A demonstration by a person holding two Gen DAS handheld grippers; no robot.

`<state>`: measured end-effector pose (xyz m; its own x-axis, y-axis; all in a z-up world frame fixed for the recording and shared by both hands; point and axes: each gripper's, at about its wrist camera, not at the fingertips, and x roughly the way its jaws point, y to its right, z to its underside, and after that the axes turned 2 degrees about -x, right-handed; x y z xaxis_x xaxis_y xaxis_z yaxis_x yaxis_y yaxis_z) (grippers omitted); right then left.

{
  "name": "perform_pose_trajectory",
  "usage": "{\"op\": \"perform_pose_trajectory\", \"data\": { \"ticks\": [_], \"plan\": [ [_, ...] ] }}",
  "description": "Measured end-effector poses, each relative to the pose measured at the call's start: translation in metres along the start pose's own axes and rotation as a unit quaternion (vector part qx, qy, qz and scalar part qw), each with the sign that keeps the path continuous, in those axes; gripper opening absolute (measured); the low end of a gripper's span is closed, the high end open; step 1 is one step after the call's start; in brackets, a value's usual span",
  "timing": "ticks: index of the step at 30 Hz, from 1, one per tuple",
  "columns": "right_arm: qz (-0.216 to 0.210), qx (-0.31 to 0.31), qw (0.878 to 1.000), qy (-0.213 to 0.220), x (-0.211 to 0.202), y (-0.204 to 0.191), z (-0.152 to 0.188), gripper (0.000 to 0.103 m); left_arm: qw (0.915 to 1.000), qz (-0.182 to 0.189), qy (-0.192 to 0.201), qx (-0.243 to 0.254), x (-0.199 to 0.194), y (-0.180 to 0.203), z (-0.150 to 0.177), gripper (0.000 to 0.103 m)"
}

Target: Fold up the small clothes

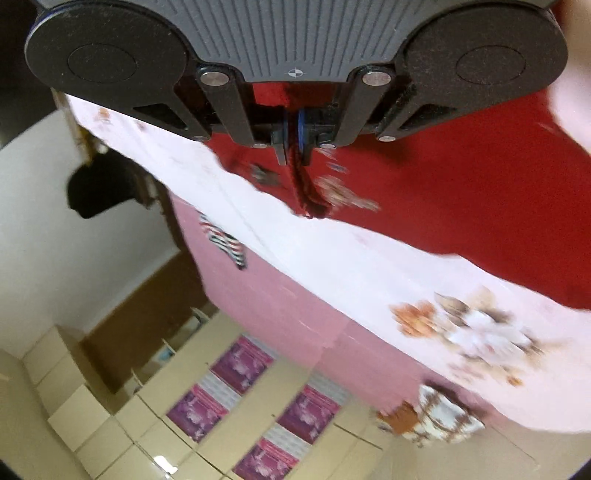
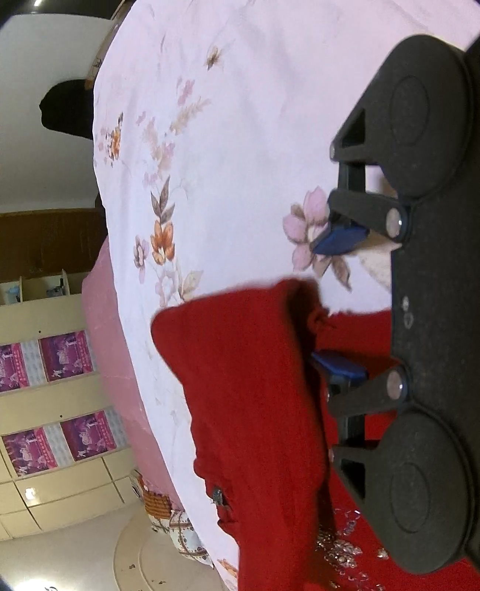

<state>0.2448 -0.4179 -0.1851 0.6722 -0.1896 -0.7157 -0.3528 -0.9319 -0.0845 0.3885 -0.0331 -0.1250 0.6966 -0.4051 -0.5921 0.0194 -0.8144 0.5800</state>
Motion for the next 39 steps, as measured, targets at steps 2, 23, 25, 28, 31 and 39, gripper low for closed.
{"op": "perform_pose_trajectory", "data": {
  "ticks": [2, 23, 25, 28, 31, 39],
  "plan": [
    [-0.004, -0.007, 1.0, 0.002, 0.004, -0.006, -0.003, 0.03, 0.9997, -0.023, -0.005, -0.007, 0.002, -0.015, -0.004, 0.004],
    [-0.048, -0.001, 0.999, 0.025, -0.004, 0.001, -0.043, 0.046, 0.9887, -0.092, -0.001, 0.119, 0.02, -0.003, 0.014, 0.067],
    [-0.051, 0.003, 0.999, 0.011, 0.022, -0.002, -0.055, 0.045, 0.986, -0.103, -0.014, 0.13, 0.039, -0.004, 0.019, 0.067],
    [-0.063, 0.035, 0.997, -0.005, 0.062, 0.0, -0.07, 0.044, 0.9815, -0.134, -0.026, 0.134, 0.059, -0.013, 0.023, 0.067],
    [-0.091, 0.076, 0.993, -0.014, 0.088, 0.003, -0.08, 0.032, 0.9772, -0.14, -0.014, 0.159, 0.062, -0.015, 0.031, 0.067],
    [-0.019, -0.012, 0.999, 0.042, 0.072, -0.019, -0.08, 0.007, 0.973, -0.153, -0.007, 0.173, 0.064, -0.011, 0.038, 0.067]
  ]
}}
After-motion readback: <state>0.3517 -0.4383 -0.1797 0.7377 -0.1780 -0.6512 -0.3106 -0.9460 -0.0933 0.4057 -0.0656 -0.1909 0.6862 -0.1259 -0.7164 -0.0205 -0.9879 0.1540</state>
